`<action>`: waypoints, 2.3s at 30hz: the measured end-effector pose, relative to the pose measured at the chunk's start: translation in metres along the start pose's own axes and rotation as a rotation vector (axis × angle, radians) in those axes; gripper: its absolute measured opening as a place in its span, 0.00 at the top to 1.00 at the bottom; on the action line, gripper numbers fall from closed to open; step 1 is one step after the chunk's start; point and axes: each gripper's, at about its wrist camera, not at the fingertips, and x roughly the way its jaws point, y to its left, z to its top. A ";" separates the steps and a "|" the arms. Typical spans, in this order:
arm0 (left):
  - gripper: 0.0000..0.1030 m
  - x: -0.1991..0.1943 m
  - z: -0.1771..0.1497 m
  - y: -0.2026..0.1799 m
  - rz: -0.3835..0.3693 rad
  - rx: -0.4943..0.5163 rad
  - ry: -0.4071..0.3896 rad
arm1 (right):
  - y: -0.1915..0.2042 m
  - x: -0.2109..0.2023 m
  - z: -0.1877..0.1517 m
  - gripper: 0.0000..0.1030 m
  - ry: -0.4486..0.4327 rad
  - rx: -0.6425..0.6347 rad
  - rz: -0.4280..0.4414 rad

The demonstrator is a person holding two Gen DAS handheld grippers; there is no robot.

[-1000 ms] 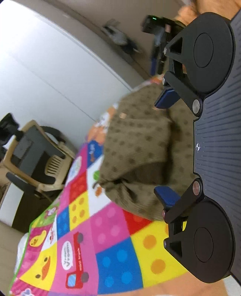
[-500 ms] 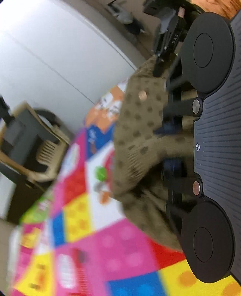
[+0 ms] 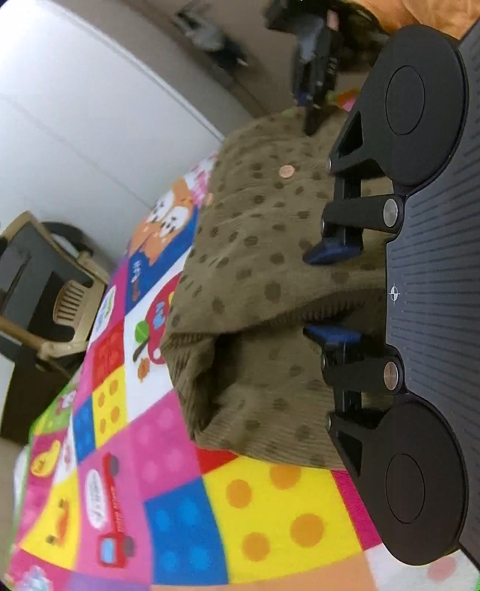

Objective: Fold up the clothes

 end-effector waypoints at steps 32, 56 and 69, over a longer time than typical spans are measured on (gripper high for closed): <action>0.14 0.062 0.134 0.051 0.253 0.048 -0.104 | -0.036 0.128 0.121 0.41 -0.027 -0.048 -0.174; 0.06 0.079 0.065 -0.015 0.187 0.262 -0.126 | 0.040 0.129 0.078 0.13 -0.077 -0.207 -0.130; 0.04 0.088 0.046 -0.007 0.260 0.282 -0.145 | 0.031 0.140 0.072 0.02 -0.048 -0.185 -0.123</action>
